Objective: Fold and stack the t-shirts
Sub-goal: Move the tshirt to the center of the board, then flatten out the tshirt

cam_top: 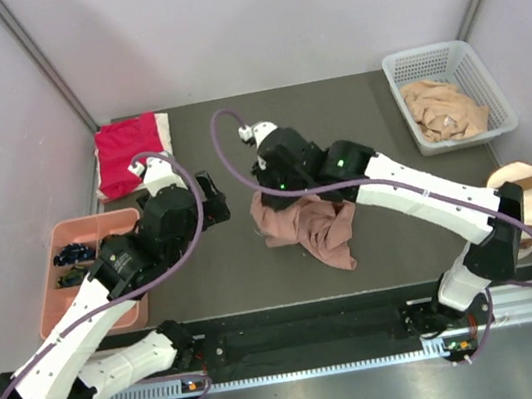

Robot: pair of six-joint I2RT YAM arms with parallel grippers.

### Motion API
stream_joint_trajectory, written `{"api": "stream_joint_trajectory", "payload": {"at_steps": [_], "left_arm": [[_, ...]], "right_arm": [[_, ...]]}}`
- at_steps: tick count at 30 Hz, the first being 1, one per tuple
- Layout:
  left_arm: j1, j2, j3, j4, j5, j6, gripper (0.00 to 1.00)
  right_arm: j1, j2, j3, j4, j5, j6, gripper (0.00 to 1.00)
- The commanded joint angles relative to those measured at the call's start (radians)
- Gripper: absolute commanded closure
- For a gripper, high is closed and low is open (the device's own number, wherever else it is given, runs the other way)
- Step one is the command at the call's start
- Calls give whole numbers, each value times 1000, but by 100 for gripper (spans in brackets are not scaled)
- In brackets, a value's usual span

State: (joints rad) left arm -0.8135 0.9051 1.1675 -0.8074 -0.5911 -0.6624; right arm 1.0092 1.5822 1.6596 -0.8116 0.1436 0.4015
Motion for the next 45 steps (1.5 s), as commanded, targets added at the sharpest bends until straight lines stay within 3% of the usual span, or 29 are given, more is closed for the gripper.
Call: {"api": "stream_joint_trajectory", "payload": {"at_steps": [1,2,5,6,8,16,20,34,43,45], "left_arm": [[-1,-8,50,-110,-105,-22,1],[0,-8,49,-111,-105,-25,1],[0,-6,46,-113,-105,-32,1],[-1,0,44,-111,-104,-31,1],[-1,3,35,-105,-93,-28,1],[-1,40,-64,17,46,-3,1],[-3,70,-143,112,160,-22,3],[-50,22,-503,243,310,-210,7],[-176,101,-560,310,275,-290,9],[-200,132,-557,309,261,-293,13]], "right_arm": [[63,-30,-53,129,-107,97,87],[80,-37,-69,141,-131,117,53],[86,-108,-142,161,-49,131,3],[78,-131,-158,155,0,132,1],[37,-197,-199,105,81,128,1],[-381,-378,-431,69,132,111,1],[-451,-376,-477,63,132,100,1],[-452,-401,-646,150,34,203,1],[-452,-416,-690,164,16,209,1],[-452,-418,-693,163,14,211,1]]}}
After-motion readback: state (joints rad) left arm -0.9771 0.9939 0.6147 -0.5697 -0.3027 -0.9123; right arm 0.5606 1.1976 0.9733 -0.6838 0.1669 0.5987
